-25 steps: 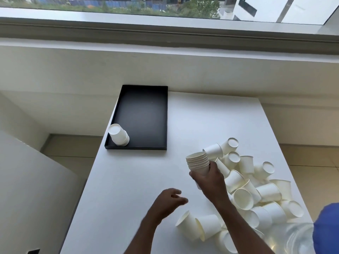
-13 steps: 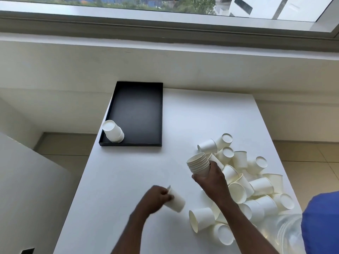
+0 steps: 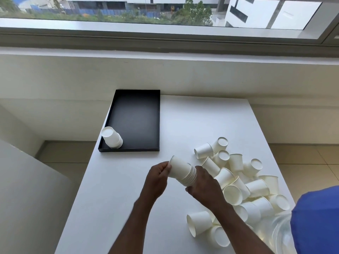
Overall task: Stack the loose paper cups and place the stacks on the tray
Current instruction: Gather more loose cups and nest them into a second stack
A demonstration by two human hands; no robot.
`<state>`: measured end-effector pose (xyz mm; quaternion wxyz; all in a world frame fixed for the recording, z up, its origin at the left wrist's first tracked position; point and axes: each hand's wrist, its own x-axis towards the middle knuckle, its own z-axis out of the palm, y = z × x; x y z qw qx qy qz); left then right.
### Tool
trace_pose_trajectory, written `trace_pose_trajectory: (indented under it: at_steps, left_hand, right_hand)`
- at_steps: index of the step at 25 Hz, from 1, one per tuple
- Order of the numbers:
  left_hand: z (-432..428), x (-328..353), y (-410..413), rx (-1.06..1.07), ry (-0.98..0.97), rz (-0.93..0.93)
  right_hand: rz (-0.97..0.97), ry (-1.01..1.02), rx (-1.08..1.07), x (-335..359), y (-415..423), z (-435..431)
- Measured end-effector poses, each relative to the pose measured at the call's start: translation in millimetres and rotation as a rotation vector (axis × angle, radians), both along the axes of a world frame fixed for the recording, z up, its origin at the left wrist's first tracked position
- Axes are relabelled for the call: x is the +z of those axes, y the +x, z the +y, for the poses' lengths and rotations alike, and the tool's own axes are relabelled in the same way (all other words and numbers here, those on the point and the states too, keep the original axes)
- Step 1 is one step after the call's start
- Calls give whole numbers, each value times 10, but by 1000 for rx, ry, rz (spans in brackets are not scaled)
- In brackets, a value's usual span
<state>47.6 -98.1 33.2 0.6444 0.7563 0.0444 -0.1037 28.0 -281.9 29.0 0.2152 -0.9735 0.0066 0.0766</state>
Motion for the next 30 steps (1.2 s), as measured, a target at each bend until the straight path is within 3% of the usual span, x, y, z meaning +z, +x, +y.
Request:
trace_pose_trajectory:
  at_steps: [4,7,8,10,12,14,16,20,25,30]
  left_hand:
    - [-91,-80,-73,-186,188,-97]
    - [-223,-20,-184,-266,121,-80]
    - [-256,-25,-218,-209,102,-104]
    - [-309,-115,-294,125,111,-102]
    - [-324,-271,-417,345,230,93]
    - [-364,-463,-635,231,229,456]
    - [-437,-570,-846,133,70,750]
    - [-673,-718,-1031,128,-33,886]
    - [-598,-618,-782,200,-22,764]
    - [-147,-124,-237,384,321,204]
  right_hand:
    - [-56,-21,51,-2,-18,5]
    - [-51,34,11,19,-15,46]
    - [-44,50,-8,31,-10,43]
    - [-28,101,-67,58,2,5]
    - [-31,154,-150,72,25,-58]
    - [-32,176,-207,71,44,-118]
    - [-24,177,-223,49,46,-156]
    - [-3,144,-212,-5,23,-180]
    - [6,107,-189,-52,-12,-222]
    - [17,-115,-82,-81,6,-244]
